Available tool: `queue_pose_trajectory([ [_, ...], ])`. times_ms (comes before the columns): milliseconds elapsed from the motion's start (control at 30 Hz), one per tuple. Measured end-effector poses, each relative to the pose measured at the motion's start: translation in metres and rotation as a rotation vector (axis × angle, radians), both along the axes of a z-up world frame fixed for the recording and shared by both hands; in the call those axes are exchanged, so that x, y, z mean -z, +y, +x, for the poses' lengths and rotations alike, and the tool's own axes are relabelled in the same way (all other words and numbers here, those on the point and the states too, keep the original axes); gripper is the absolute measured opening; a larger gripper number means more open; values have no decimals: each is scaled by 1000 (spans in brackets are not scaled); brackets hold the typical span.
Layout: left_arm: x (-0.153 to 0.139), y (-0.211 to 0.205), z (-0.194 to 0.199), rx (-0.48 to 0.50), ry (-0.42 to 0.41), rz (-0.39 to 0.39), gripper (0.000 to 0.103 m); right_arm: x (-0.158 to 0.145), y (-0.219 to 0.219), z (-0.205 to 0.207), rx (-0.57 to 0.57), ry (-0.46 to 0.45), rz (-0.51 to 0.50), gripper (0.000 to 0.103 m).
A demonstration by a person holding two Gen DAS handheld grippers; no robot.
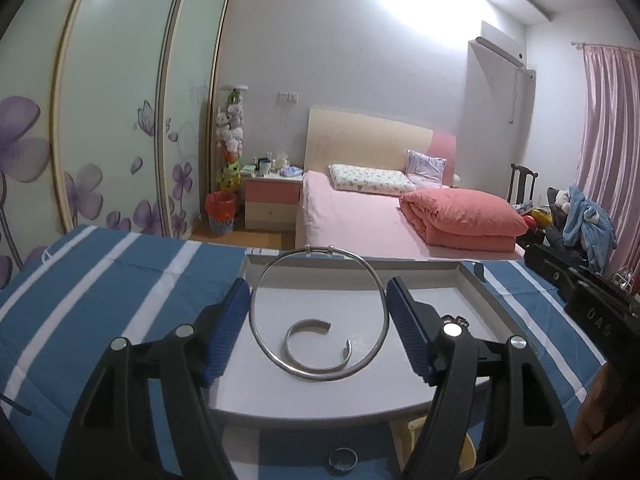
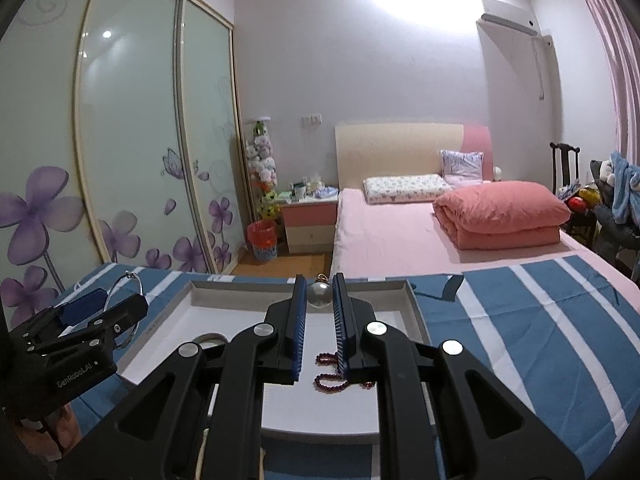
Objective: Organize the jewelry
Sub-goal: 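Carry the pendant with the right tool while the left tool carries the bangle to the tray, then lower both pieces into the gray tray and open both tools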
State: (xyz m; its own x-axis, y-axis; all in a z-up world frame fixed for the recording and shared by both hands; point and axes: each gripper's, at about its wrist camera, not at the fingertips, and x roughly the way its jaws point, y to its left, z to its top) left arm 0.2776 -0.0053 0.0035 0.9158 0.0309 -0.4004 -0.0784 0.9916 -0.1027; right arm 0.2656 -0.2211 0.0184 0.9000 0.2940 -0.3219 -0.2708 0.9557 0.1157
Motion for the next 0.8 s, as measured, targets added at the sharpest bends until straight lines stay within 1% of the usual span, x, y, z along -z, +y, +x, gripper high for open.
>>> queue_pose_trajectory([
  [200, 8, -1, 19, 3, 33, 12, 69, 13, 11, 21, -12, 66, -27, 14],
  [267, 11, 0, 25, 2, 48, 4, 69, 17, 13, 27, -14, 86, -31, 14],
  [633, 26, -2, 44, 6, 95, -7, 69, 27, 17, 40, -21, 136, -30, 14],
  [767, 30, -1, 49, 9, 108, -8, 69, 29, 15, 43, -22, 151, -22, 15],
  [800, 32, -1, 49, 9, 113, -9, 69, 29, 13, 43, -21, 156, -18, 17],
])
